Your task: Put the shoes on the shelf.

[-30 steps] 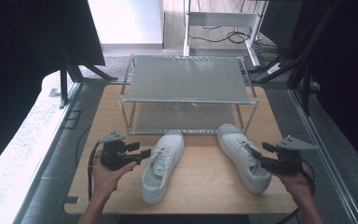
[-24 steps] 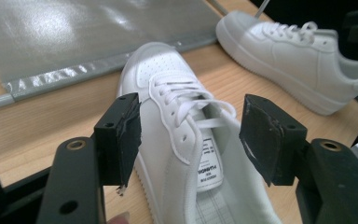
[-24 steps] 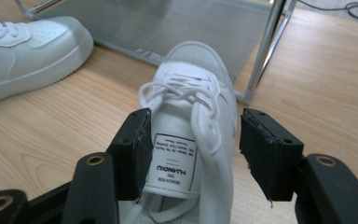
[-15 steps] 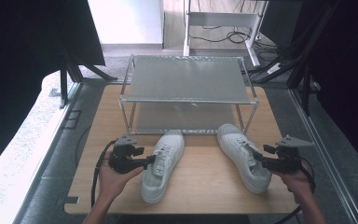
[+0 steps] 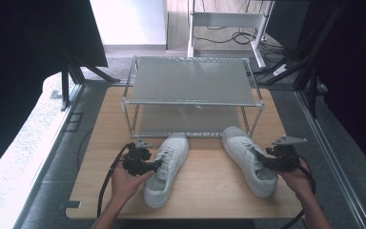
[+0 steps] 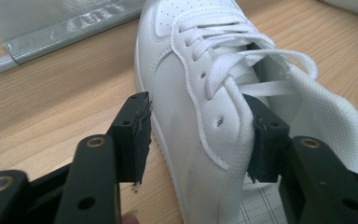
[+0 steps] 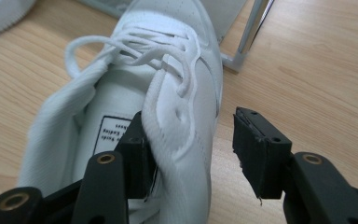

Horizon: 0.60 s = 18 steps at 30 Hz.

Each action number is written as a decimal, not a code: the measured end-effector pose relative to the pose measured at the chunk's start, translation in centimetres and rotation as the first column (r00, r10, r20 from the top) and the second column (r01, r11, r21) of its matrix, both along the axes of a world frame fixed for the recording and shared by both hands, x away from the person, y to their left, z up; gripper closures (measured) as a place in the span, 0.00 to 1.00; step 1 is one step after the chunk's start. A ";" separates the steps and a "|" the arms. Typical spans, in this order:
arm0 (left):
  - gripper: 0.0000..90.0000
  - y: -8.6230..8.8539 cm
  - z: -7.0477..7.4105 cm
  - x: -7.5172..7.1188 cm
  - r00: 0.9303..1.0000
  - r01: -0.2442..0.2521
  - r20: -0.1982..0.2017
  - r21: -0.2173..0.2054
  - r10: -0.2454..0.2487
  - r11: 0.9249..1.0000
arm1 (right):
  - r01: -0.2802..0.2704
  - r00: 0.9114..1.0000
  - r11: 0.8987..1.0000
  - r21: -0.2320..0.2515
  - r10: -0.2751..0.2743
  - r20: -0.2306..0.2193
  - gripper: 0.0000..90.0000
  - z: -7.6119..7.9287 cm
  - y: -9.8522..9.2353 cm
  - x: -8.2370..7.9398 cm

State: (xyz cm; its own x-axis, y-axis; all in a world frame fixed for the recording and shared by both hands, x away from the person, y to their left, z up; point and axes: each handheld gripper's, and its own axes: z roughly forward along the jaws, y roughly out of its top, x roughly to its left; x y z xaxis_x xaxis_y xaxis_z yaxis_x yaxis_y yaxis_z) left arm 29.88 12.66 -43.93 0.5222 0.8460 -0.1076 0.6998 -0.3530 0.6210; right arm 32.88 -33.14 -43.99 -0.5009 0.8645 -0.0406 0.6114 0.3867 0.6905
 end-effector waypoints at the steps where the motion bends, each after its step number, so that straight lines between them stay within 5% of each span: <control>1: 0.55 -0.2 -0.1 0.1 1.000 -0.001 0.000 0.012 0.001 1.000 | -0.002 1.000 1.000 -0.009 0.002 -0.005 0.59 -0.1 0.2 0.2; 9: 0.61 -1.1 -1.0 0.8 1.000 -0.018 -0.023 0.096 0.021 0.995 | 0.028 1.000 0.992 -0.121 -0.029 -0.005 0.67 -0.9 1.2 1.6; 14: 0.67 -0.9 -1.1 1.3 0.999 -0.021 -0.044 0.047 0.023 0.999 | 0.028 0.999 0.989 -0.143 -0.032 -0.029 0.72 -1.3 1.4 2.3; 18: 0.81 -0.9 -1.4 1.3 0.999 -0.020 -0.047 0.019 0.021 1.000 | 0.052 0.996 0.984 -0.170 -0.064 -0.067 0.79 -2.1 1.7 3.0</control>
